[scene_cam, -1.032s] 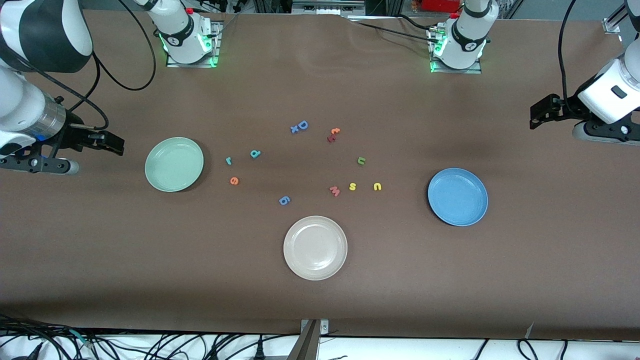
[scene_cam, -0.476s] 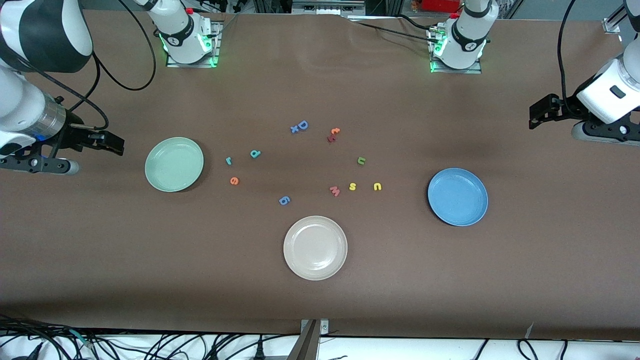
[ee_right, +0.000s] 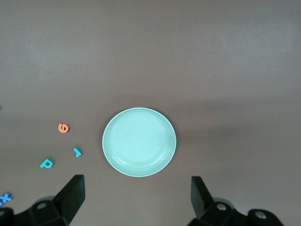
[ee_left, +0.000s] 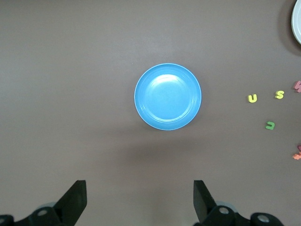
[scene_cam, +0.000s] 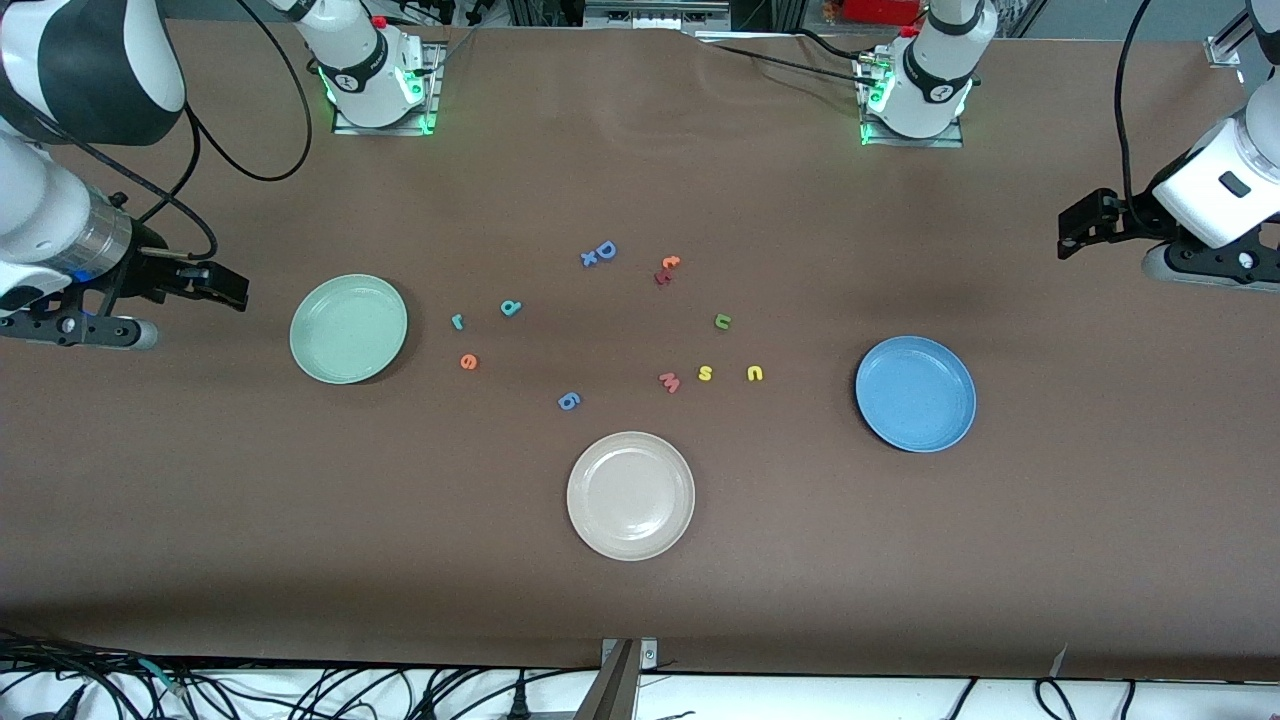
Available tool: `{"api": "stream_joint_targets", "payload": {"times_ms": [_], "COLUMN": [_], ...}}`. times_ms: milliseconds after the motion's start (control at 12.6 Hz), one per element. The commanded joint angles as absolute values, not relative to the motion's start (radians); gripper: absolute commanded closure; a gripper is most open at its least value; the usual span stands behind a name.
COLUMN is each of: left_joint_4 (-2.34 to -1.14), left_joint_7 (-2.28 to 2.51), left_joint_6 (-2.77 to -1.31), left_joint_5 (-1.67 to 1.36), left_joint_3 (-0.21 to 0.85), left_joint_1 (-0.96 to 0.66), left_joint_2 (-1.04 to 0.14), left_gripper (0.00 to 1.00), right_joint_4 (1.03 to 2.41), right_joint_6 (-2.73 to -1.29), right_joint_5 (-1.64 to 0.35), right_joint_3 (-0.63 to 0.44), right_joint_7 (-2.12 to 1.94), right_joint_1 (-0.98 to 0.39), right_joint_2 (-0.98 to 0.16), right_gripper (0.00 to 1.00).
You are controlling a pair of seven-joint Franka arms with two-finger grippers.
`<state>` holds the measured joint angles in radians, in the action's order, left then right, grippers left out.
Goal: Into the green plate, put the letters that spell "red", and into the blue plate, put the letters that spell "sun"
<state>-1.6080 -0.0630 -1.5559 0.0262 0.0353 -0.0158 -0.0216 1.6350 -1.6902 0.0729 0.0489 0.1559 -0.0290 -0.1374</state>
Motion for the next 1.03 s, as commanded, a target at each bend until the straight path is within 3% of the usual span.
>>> {"api": "stream_joint_targets", "payload": {"times_ms": [0,556,952], "left_joint_4": [-1.591,-1.625,-1.626], "left_joint_7": [-0.051,-0.005,0.180], "left_joint_6": [-1.555,-1.551,-1.542], "left_joint_5": [0.057,0.049,0.037], "left_joint_3": [0.040,0.086,0.254], "left_joint_1": [-0.023,-0.031,-0.044], "left_joint_2": [-0.032,-0.061,-0.148], "left_gripper": [0.00,0.00,0.00], "right_joint_4": [1.617,1.617,1.620], "right_joint_6": [-1.669,-1.674,-1.669], "right_joint_5": [0.084,0.075,0.072], "right_joint_3": [0.052,0.052,0.052], "right_joint_7": [0.161,0.166,0.166], "right_joint_1": [-0.031,-0.031,-0.031], "right_joint_2": [-0.143,-0.143,-0.143], "right_gripper": [0.00,0.00,0.00]}}
